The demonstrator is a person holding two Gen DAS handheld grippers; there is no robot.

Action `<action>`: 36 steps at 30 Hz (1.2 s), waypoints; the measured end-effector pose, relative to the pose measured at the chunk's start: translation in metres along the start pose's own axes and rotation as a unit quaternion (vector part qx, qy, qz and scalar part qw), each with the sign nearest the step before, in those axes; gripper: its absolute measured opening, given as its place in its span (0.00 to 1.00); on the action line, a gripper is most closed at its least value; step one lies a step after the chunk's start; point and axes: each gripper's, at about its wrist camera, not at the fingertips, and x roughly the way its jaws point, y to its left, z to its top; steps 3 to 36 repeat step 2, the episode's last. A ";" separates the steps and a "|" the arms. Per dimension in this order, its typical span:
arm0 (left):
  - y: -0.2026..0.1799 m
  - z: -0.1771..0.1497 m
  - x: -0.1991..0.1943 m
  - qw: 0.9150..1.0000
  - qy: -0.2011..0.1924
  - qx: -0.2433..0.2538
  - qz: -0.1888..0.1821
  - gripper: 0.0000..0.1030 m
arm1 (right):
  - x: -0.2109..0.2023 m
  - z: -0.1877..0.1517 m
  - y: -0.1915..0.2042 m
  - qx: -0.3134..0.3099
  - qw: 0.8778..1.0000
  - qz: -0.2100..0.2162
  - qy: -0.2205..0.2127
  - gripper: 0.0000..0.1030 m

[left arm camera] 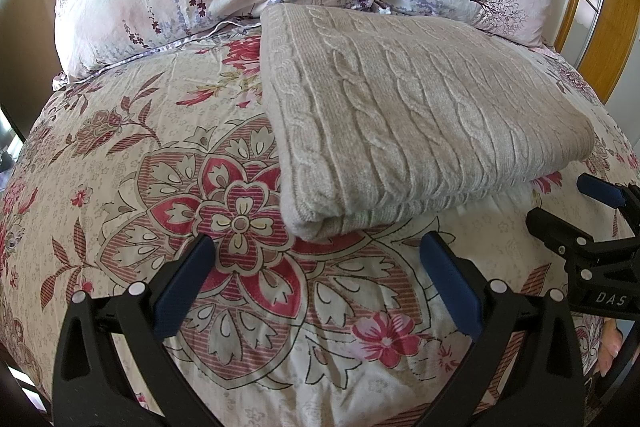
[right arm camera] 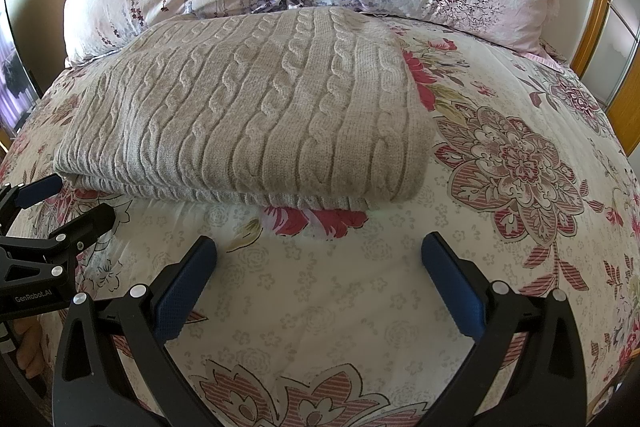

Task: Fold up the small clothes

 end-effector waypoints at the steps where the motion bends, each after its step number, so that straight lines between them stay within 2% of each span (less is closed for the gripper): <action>1: 0.000 0.000 0.000 1.000 0.000 0.000 0.000 0.98 | 0.000 0.000 0.000 0.000 1.000 0.000 0.000 0.99; 36: 0.000 0.000 0.000 1.000 0.000 0.000 0.000 0.98 | 0.000 0.000 0.000 0.000 1.000 0.000 0.000 0.99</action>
